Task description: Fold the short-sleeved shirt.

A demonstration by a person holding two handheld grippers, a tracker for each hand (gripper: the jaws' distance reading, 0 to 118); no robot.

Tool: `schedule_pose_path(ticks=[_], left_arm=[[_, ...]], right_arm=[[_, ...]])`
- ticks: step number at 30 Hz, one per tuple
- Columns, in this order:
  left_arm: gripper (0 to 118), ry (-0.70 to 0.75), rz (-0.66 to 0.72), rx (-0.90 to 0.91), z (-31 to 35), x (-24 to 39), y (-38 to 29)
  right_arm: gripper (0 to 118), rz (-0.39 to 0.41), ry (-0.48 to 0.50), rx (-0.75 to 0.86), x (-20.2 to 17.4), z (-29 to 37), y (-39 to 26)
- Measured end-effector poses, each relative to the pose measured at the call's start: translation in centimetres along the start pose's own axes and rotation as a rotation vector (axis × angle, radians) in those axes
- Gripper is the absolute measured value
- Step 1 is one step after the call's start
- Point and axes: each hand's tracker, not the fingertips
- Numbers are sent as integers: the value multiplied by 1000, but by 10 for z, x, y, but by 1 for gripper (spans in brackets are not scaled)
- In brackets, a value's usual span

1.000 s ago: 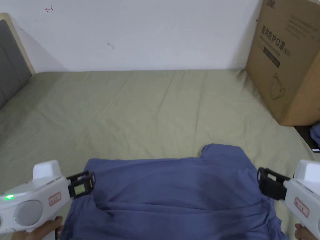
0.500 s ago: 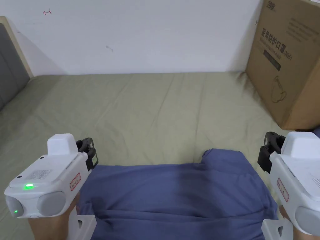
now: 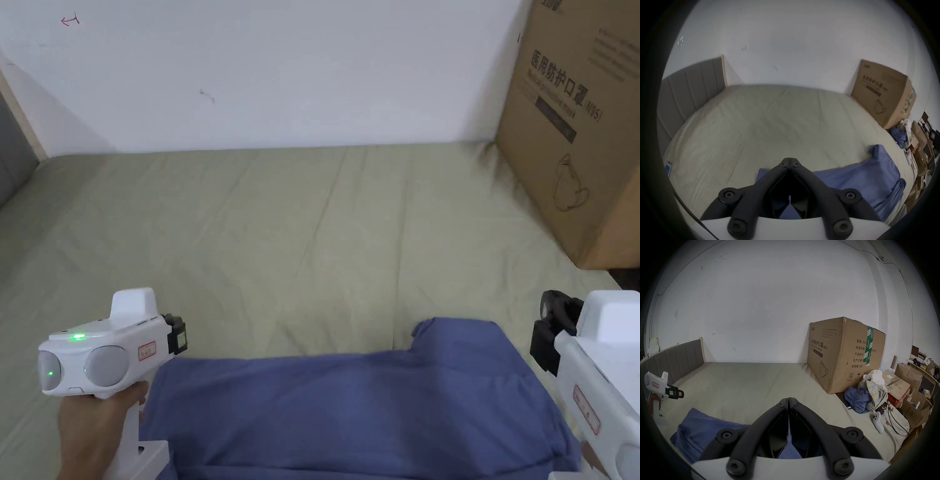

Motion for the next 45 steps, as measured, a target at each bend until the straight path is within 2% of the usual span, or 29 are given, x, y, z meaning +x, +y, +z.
schedule_pose_path(ticks=[4, 5, 6, 8, 9, 13, 15, 16, 17, 18, 19, 20, 21, 22, 23, 26, 27, 28, 29, 30, 31, 32, 35, 37, 39, 42, 43, 44, 45], left_arm=[[0, 25, 50, -83, -42, -24, 1], [7, 25, 65, -129, -52, -29, 2], [18, 18, 81, -153, -60, -34, 0], [67, 28, 80, -199, -73, -38, -1], [84, 39, 78, -218, -80, -39, -1], [94, 68, 73, -254, -90, -33, -8], [94, 59, 69, -294, -105, -37, -13], [86, 57, 67, -310, -109, -35, -16], [73, 47, 61, -330, -113, -33, -19], [49, 32, 56, -353, -117, -33, -24], [37, 43, 47, -352, -118, -29, -27], [34, 65, 19, -315, -115, -25, -28], [26, 63, 26, -316, -113, -23, -27], [6, 45, 24, -301, -111, -23, -28], [2, -2, 26, -283, -109, -24, -27], [2, 1, 3, -202, -90, -19, -25], [2, -8, 11, -174, -81, -17, -23], [2, -23, 14, -161, -73, -16, -21], [2, -48, 19, -147, -65, -15, -19], [2, -69, 19, -134, -54, -13, -18], [2, -67, 11, -130, -47, -11, -18], [2, -70, 4, -120, -41, -10, -17], [2, -72, -3, -103, -37, -16, -16], [2, -77, -4, -101, -33, -18, -16], [2, -76, -2, -102, -30, -20, -17], [2, -70, 8, -109, -28, -24, -20], [2, -68, 8, -112, -28, -24, -22], [2, -61, 7, -115, -27, -25, -23], [2, -55, 7, -116, -26, -26, -25]], right_arm=[[0, 6, 0, -43, 0, -22, -9], [0, 7, 0, -54, 0, -27, -12], [0, 7, -2, -65, 0, -32, -14], [0, 5, 0, -83, 0, -40, -19], [0, 1, 3, -93, 0, -44, -21], [0, -13, 10, -121, 1, -55, -28], [0, -16, 7, -133, 2, -61, -31], [0, -23, 7, -140, 4, -63, -32], [0, -31, 7, -147, 6, -66, -33], [0, -39, 6, -152, 8, -68, -34], [0, -45, 4, -157, 9, -70, -34], [0, -51, 4, -164, 13, -74, -36], [0, -63, 4, -174, 17, -78, -37], [0, -76, 5, -183, 20, -83, -37], [0, -96, 11, -199, 25, -90, -37], [5, -145, -5, -275, 40, -122, -40], [18, -140, 1, -316, 44, -137, -42], [46, -147, 4, -346, 46, -148, -43], [68, -144, -9, -375, 48, -163, -47], [84, -143, -13, -420, 50, -178, -52], [95, -147, -6, -457, 51, -190, -57], [96, -128, -9, -477, 53, -205, -65], [96, -96, -19, -593, 53, -238, -87], [83, -61, -11, -676, 45, -249, -99], [67, -69, -1, -726, 40, -259, -112], [66, -32, -7, -680, 38, -256, -115], [57, -38, 7, -688, 37, -254, -113], [39, -42, 16, -683, 37, -250, -110], [14, -27, 26, -670, 36, -246, -107]])
